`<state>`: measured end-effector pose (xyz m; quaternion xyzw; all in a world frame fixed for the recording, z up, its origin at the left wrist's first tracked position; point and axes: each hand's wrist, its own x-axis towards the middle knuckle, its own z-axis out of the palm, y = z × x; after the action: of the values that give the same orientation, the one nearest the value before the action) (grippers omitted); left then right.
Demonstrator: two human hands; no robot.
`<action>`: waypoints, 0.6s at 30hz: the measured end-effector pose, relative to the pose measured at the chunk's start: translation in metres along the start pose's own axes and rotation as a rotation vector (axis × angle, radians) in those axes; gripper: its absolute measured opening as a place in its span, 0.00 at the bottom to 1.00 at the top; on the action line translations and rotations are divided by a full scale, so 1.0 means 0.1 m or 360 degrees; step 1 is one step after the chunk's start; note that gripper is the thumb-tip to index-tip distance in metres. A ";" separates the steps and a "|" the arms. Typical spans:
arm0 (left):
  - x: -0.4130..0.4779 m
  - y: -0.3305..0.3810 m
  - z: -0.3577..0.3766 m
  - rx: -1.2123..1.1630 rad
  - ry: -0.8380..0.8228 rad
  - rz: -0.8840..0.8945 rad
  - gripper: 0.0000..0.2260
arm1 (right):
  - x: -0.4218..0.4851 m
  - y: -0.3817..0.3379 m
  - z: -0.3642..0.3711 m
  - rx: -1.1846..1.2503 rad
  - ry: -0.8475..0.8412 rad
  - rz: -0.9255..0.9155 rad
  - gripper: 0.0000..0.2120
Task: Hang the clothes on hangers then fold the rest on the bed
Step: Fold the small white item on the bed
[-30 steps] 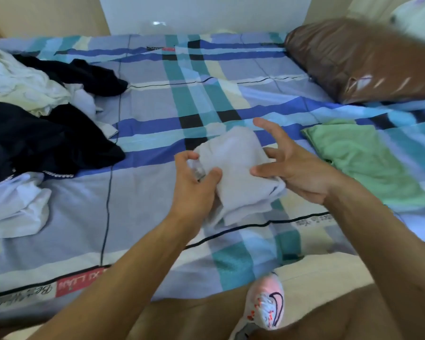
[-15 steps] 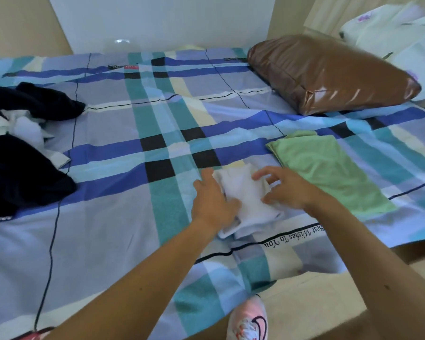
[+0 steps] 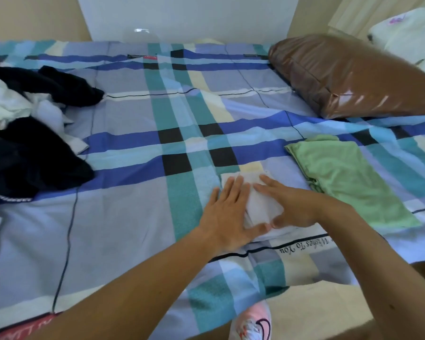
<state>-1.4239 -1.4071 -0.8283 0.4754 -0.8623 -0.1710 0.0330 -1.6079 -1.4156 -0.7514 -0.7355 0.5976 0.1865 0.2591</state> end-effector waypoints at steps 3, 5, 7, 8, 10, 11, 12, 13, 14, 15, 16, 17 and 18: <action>-0.15 -0.06 -0.24 -0.0230 -0.0072 -0.0013 0.50 | 0.01 -0.19 -0.12 -0.0121 0.0129 0.0050 0.49; -0.34 -0.19 -0.46 -0.0372 -0.0001 -0.0059 0.54 | -0.03 -0.43 -0.24 -0.0137 0.0268 -0.0021 0.45; -0.57 -0.37 -0.68 -0.0431 0.0107 -0.0093 0.49 | -0.03 -0.68 -0.37 -0.0020 0.0369 -0.0136 0.42; -0.70 -0.48 -0.79 -0.0428 0.0169 -0.0111 0.44 | -0.03 -0.81 -0.44 0.0064 0.0394 -0.0212 0.41; -1.01 -0.77 -1.01 -0.0412 0.0246 -0.0204 0.38 | 0.03 -1.09 -0.52 0.0190 0.0380 -0.0401 0.43; -1.17 -0.94 -1.11 -0.0400 0.0268 -0.0278 0.36 | 0.07 -1.27 -0.56 0.0236 0.0353 -0.0479 0.43; -1.33 -1.13 -1.20 -0.0384 0.0294 -0.0352 0.35 | 0.11 -1.45 -0.59 0.0276 0.0320 -0.0557 0.43; -1.48 -1.30 -1.27 -0.0367 0.0320 -0.0437 0.34 | 0.14 -1.65 -0.61 0.0295 0.0291 -0.0612 0.42; -1.64 -1.48 -1.33 -0.0345 0.0344 -0.0536 0.33 | 0.19 -1.84 -0.62 0.0287 0.0282 -0.0678 0.42; -1.79 -1.66 -1.37 -0.0305 0.0357 -0.0632 0.31 | 0.23 -2.01 -0.61 0.0274 0.0269 -0.0726 0.41; -1.96 -1.82 -1.42 -0.0247 0.0359 -0.0721 0.30 | 0.28 -2.18 -0.60 0.0259 0.0258 -0.0773 0.41; -2.11 -1.98 -1.45 -0.0177 0.0341 -0.0809 0.30 | 0.31 -2.32 -0.58 0.0244 0.0230 -0.0810 0.42; -2.27 -2.11 -1.48 -0.0103 0.0311 -0.0898 0.30 | 0.36 -2.44 -0.55 0.0227 0.0210 -0.0855 0.42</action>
<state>-1.0968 -1.3613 -0.7341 0.7093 -0.6829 -0.1544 0.0821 -1.3639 -1.4395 -0.6900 -0.8580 0.4085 0.0204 0.3106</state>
